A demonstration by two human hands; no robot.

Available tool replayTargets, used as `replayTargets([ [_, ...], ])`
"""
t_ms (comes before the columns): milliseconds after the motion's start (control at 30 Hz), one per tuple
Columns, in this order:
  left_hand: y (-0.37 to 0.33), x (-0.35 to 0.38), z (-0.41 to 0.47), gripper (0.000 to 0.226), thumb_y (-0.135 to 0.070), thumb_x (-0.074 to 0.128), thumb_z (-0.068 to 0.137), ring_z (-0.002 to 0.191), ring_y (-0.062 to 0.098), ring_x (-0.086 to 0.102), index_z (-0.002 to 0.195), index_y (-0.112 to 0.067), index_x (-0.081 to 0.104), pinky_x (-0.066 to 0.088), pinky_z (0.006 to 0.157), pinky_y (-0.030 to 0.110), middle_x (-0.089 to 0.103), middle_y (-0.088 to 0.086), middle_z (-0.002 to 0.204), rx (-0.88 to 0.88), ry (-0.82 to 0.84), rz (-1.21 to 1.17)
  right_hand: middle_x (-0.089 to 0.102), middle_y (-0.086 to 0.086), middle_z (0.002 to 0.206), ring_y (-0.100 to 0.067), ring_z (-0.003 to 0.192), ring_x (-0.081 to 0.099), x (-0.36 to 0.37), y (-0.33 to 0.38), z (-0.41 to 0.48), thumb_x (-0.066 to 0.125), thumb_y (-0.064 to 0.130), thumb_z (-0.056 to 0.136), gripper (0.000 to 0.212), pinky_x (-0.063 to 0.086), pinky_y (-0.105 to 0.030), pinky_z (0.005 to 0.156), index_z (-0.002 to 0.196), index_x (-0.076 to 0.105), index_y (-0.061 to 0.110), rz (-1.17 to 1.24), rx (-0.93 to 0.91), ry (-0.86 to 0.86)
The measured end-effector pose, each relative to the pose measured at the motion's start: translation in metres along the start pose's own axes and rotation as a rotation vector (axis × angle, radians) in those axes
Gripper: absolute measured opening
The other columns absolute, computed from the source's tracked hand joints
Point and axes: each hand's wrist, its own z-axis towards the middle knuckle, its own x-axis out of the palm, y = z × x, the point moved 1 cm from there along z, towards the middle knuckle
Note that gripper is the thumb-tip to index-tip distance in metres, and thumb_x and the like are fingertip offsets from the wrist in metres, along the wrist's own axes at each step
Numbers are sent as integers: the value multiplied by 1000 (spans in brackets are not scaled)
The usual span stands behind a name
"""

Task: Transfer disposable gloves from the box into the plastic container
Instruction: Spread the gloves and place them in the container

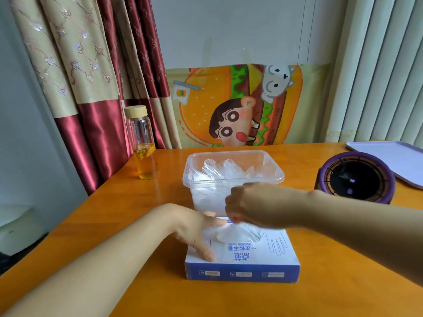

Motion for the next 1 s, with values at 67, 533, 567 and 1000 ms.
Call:
replayTargets([
  [67, 2, -1, -1, 89, -49, 68, 83, 144, 18, 23, 151, -36, 12, 26, 112, 32, 20, -10, 158, 12, 21, -41, 59, 2, 103, -19, 90, 58, -18, -18, 1, 47, 19, 98, 15, 50, -35, 80, 106, 60, 20, 24, 140, -67],
  [533, -6, -53, -52, 79, -45, 67, 79, 122, -6, 34, 146, -40, 25, 30, 93, 10, 36, -26, 132, 230, -806, -636, 70, 0, 86, -15, 78, 67, -53, -70, -11, 58, 18, 93, 12, 56, -21, 71, 90, 69, 15, 892, 560, -391],
  [567, -9, -56, -49, 67, -42, 67, 82, 119, -7, 39, 141, -39, 35, 31, 88, 5, 42, -25, 130, 243, -868, -626, 69, -4, 86, -15, 78, 67, -48, -69, -9, 58, 18, 93, 13, 55, -19, 69, 93, 69, 11, 1046, 588, -383],
  [1000, -1, -105, -5, 18, -22, 60, 91, 64, 7, 62, 96, -8, 69, 47, 65, 23, 68, 0, 83, -93, -864, -779, 66, 8, 116, -1, 110, 59, -38, -67, -10, 61, 36, 89, 25, 48, -29, 96, 86, 61, 11, 1062, 490, -734],
])
